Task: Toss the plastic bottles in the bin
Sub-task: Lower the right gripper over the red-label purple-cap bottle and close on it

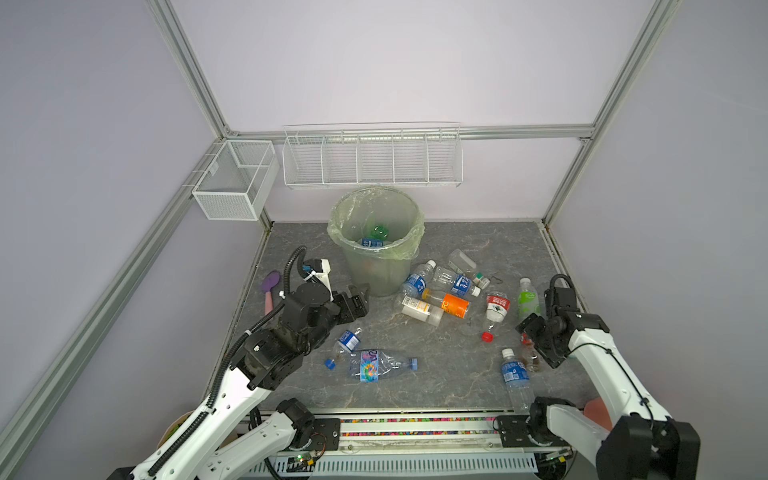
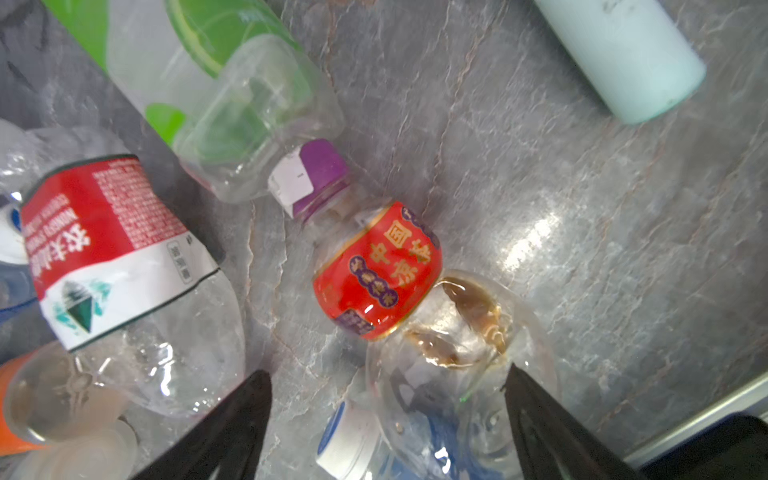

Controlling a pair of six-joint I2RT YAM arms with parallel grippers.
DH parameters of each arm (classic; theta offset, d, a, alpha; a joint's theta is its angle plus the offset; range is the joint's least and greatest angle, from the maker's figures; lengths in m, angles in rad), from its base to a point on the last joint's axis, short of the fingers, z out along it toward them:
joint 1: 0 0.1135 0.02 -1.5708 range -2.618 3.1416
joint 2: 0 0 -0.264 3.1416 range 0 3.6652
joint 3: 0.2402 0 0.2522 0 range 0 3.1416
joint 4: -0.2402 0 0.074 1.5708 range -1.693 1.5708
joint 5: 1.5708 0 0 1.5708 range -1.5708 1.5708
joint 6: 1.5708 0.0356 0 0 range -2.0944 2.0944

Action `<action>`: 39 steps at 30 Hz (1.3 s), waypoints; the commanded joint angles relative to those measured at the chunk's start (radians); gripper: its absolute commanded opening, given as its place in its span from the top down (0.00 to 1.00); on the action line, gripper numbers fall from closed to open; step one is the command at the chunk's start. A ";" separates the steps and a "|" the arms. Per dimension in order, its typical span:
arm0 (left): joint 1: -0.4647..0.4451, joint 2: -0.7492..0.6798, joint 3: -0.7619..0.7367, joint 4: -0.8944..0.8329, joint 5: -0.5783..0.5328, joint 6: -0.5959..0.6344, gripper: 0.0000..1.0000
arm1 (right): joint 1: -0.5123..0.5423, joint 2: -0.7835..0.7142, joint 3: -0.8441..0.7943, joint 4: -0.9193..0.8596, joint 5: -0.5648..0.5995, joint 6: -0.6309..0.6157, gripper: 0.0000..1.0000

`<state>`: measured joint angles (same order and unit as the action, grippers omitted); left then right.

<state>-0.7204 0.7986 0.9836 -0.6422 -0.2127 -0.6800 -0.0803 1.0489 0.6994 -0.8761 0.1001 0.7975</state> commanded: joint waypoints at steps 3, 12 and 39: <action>-0.005 0.008 0.024 -0.010 -0.011 -0.006 0.05 | 0.009 -0.061 0.021 -0.120 0.121 -0.095 0.10; -0.005 0.008 0.019 -0.015 -0.008 -0.011 0.05 | 0.007 0.129 0.056 -0.073 0.185 -0.096 0.11; -0.005 0.009 0.004 -0.025 -0.011 -0.012 0.05 | 0.011 0.270 -0.050 0.158 0.024 -0.118 0.02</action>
<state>-0.7204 0.8177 0.9836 -0.6456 -0.2123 -0.6804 -0.0738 1.3014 0.6724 -0.7456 0.1665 0.6777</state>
